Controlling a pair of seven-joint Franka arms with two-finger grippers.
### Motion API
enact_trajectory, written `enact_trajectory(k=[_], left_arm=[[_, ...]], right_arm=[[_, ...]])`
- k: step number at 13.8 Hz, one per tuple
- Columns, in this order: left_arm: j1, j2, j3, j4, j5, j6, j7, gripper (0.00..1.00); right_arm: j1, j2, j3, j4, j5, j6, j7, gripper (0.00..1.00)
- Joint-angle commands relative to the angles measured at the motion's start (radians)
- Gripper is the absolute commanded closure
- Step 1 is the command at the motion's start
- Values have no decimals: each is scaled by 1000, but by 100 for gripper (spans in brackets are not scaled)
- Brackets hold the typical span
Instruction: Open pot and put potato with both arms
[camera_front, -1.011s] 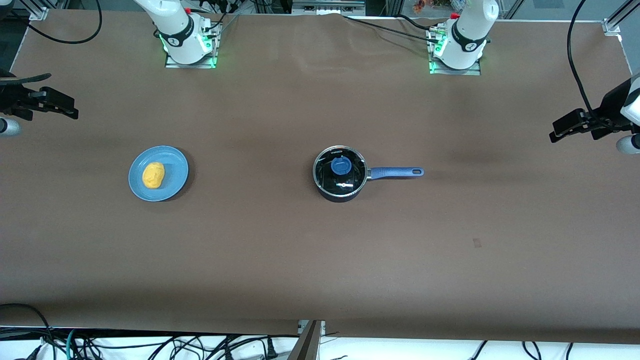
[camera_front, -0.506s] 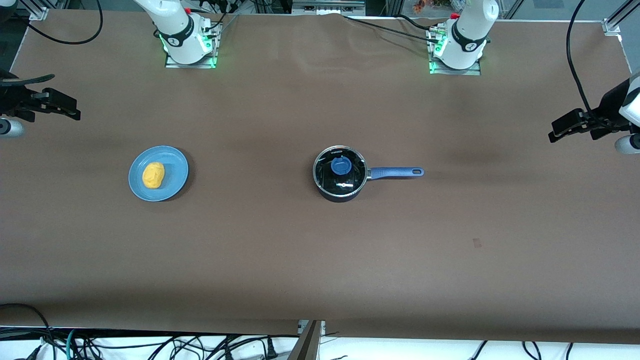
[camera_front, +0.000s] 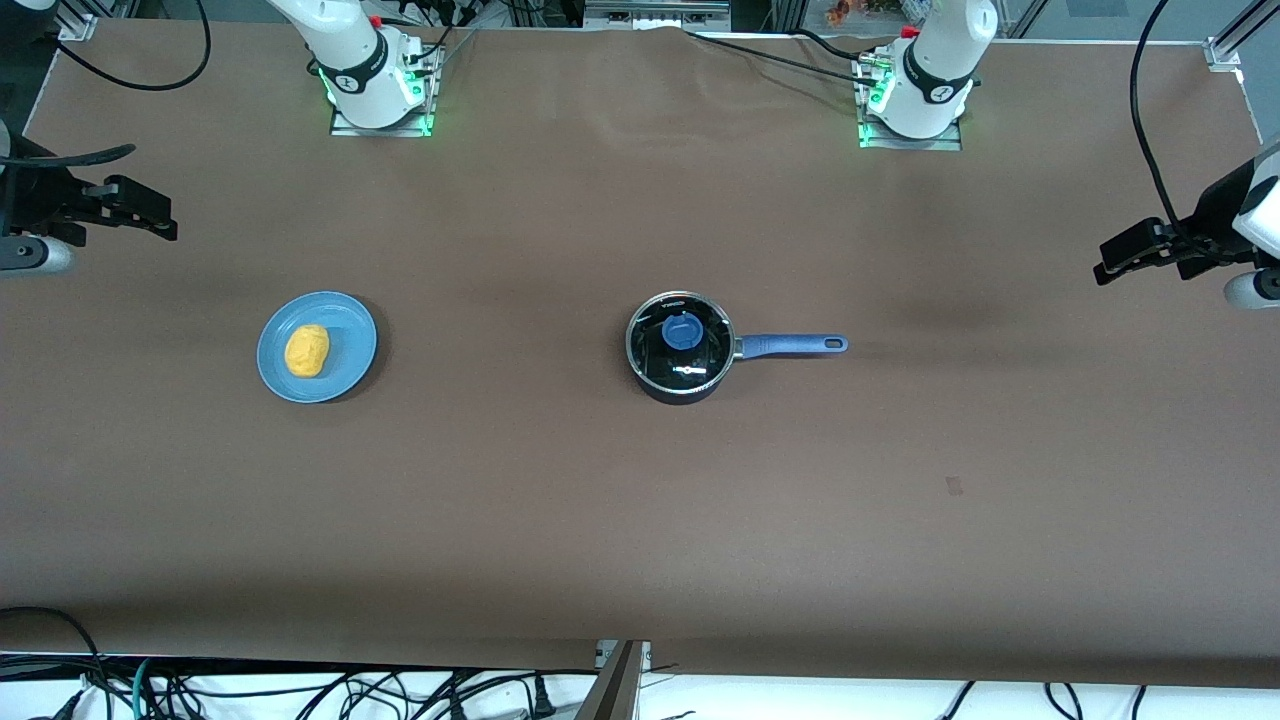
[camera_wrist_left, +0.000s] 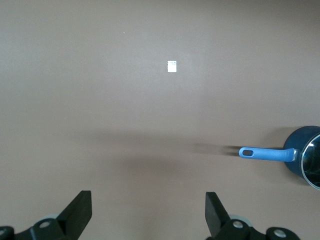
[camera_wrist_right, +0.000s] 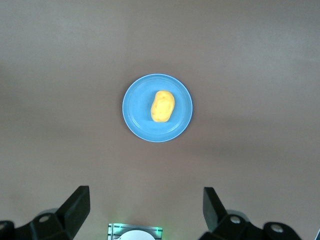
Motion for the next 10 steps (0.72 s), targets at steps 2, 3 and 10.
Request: enact_trajectory(k=[2, 3, 10], left_arm=[[4, -15, -1, -21, -27, 2, 13, 0], [4, -15, -1, -22, -27, 2, 13, 0], [-8, -12, -2, -27, -27, 14, 7, 0]], right_arm=[[1, 2, -3, 10, 1, 0, -2, 0], [3, 4, -3, 10, 1, -2, -2, 0], [3, 5, -1, 12, 2, 0, 0, 0]])
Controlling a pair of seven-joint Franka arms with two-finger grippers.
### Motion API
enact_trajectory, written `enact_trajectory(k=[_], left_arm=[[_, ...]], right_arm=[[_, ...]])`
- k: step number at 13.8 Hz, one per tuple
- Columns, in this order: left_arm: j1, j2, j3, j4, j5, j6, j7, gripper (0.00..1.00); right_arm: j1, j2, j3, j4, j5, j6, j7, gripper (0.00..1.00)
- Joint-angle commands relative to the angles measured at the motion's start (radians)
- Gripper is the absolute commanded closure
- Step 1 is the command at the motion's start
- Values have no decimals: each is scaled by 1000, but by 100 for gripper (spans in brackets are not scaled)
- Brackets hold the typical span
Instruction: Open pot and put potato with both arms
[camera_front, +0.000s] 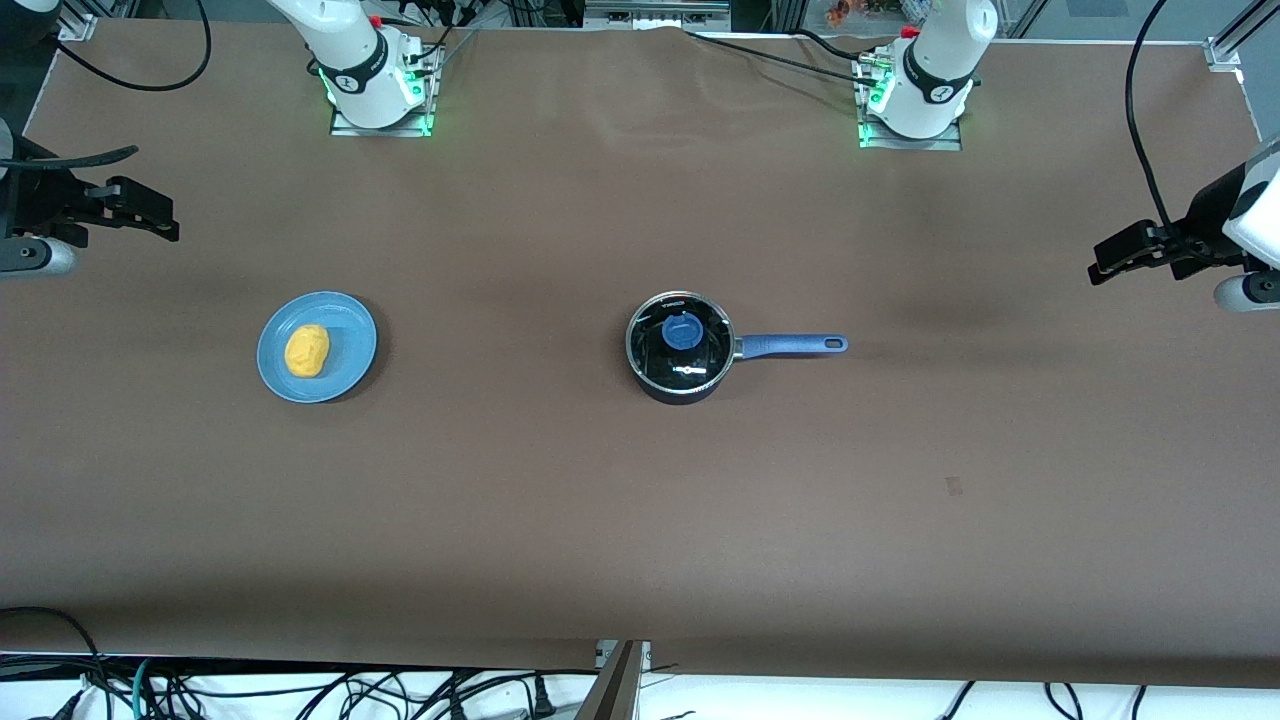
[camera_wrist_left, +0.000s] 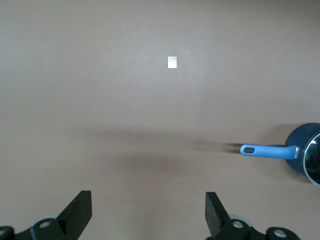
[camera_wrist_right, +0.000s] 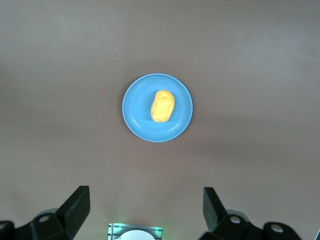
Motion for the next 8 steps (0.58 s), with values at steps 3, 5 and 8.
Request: enact_trajectory(k=[3, 5, 8], left_arm=[[-7, 11, -17, -9, -28, 44, -4, 0], [-9, 42, -59, 0, -28, 70, -7, 0], [-12, 88, -138, 6, -28, 128, -154, 0]], right_arm=[[3, 9, -7, 24, 3, 10, -6, 0], [3, 12, -7, 27, 3, 10, -3, 0], [12, 12, -1, 27, -2, 6, 6, 0]])
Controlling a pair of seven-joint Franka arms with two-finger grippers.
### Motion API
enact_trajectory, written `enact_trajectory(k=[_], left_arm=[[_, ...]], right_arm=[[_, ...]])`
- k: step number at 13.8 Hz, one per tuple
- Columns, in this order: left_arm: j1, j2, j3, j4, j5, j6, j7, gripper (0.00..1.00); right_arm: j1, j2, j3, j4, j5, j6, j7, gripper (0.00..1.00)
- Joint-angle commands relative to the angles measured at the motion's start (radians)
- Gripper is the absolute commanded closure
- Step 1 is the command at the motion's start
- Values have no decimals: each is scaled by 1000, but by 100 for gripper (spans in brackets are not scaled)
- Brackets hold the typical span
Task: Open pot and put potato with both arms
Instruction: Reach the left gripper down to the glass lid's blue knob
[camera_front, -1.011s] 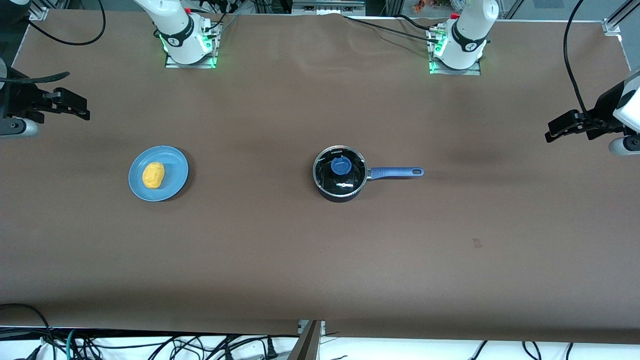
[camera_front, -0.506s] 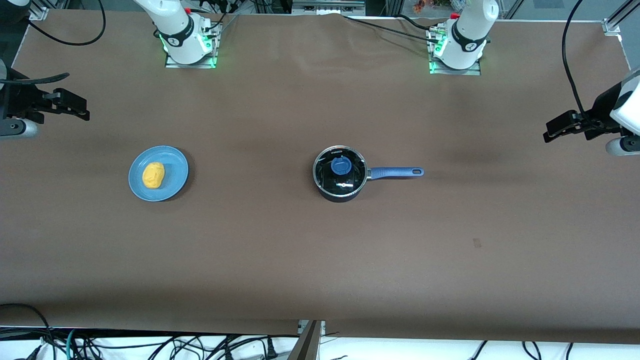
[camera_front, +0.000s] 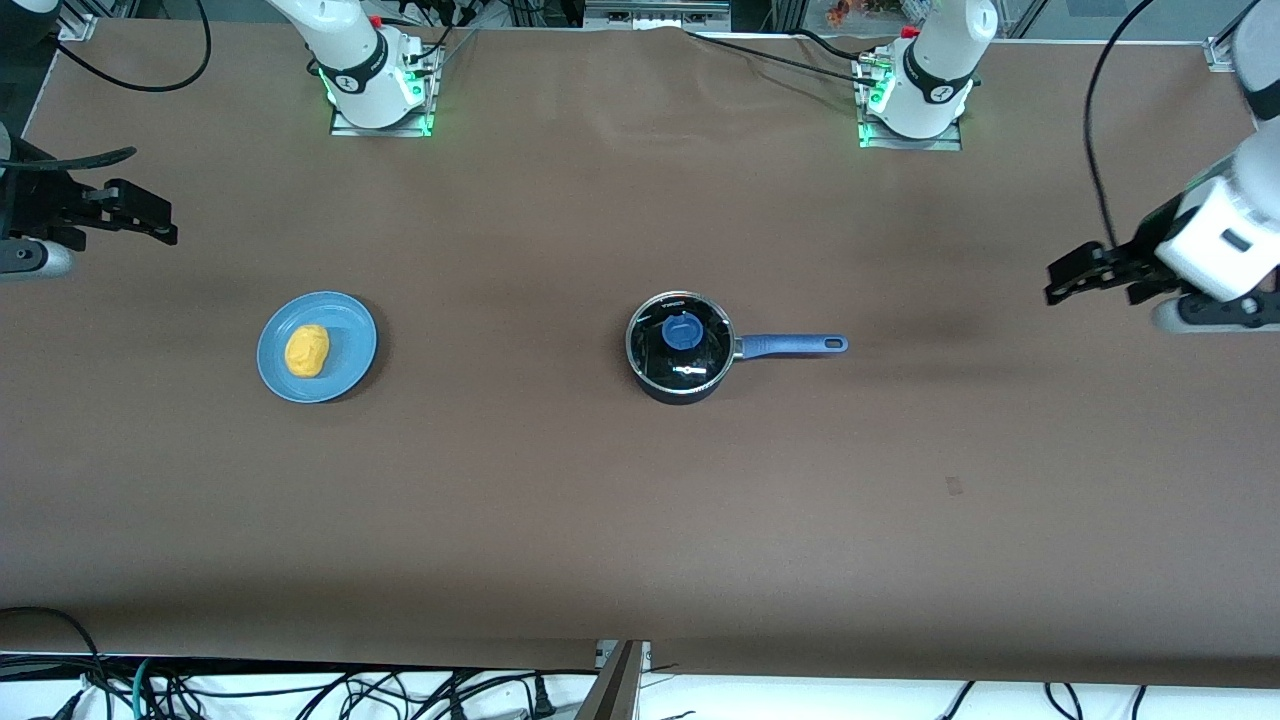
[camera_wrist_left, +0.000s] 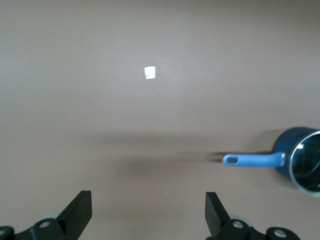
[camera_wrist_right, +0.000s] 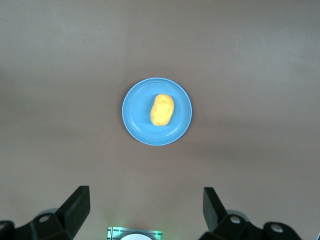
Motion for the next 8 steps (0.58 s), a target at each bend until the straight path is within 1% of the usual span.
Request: enact_trajectory(k=[1, 2, 3, 5, 8], left_arm=[[-3, 47, -71, 20, -23, 38, -134, 0], [-14, 70, -98, 41, -21, 40, -176, 0], [-37, 100, -109, 69, -21, 38, -226, 0], [-131, 189, -109, 142, -13, 38, -354, 0], [-263, 329, -107, 228, -13, 58, -504, 0]], right_arm=[[7, 9, 2, 22, -2, -8, 24, 0], [6, 9, 1, 22, 0, -8, 32, 0], [6, 9, 1, 22, 0, -6, 32, 0], [7, 9, 4, 22, 3, -6, 33, 0], [23, 9, 4, 22, 0, -4, 58, 0]])
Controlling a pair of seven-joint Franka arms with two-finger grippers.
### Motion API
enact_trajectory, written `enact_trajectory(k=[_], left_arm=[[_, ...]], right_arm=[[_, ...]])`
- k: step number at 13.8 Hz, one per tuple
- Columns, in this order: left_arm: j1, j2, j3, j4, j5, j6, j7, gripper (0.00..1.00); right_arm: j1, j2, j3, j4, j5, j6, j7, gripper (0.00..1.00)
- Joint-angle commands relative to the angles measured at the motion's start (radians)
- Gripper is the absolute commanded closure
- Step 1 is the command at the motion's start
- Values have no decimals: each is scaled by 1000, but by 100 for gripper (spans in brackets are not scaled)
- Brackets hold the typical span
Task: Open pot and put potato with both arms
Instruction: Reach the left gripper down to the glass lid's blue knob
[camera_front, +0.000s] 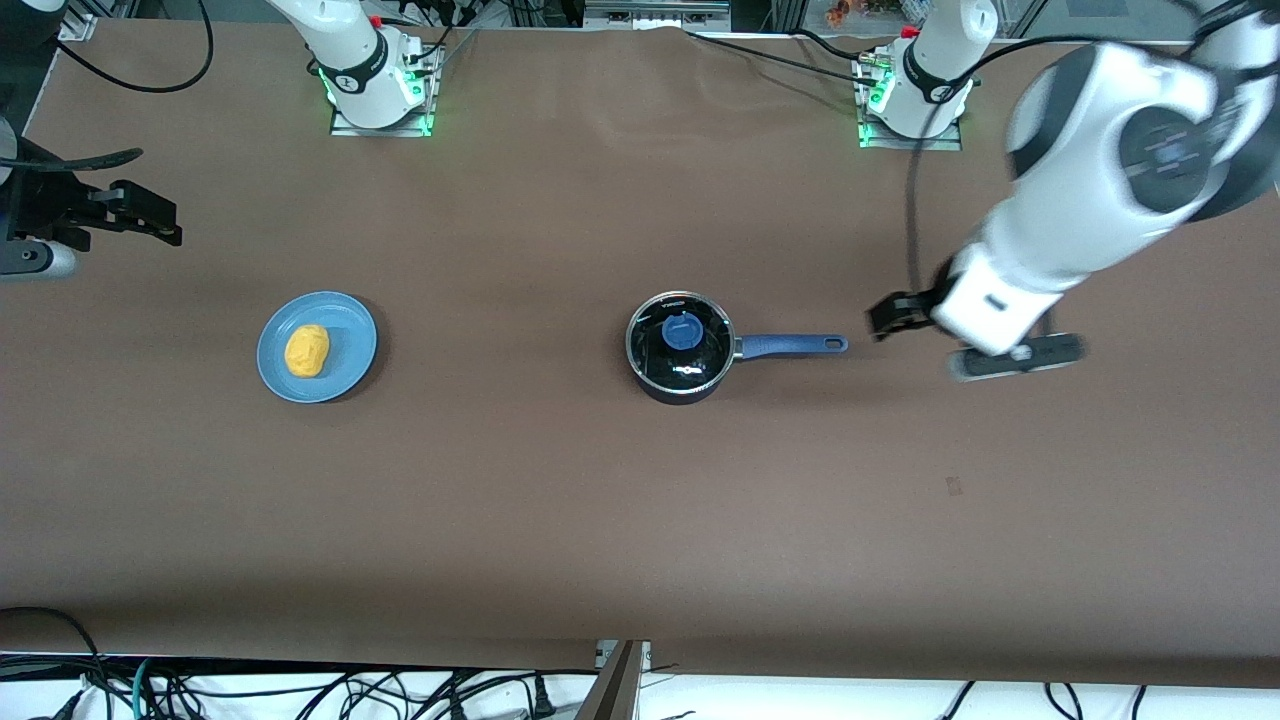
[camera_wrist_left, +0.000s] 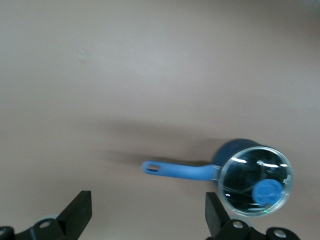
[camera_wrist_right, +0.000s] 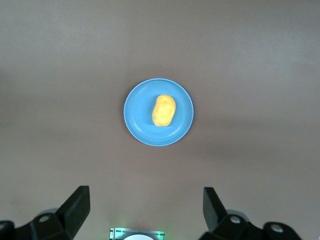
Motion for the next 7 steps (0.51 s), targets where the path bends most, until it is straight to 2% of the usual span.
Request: enact_trajectory(k=[1, 4, 7], left_arm=[[-114, 155, 11, 127, -12, 26, -137, 0], [-236, 228, 15, 124, -5, 142, -300, 0], [-326, 311, 15, 124, 71, 207, -449, 0]], right_arm=[[20, 7, 2, 20, 0, -4, 50, 0], [19, 8, -1, 20, 0, -1, 47, 0], [14, 8, -3, 20, 0, 0, 40, 0]])
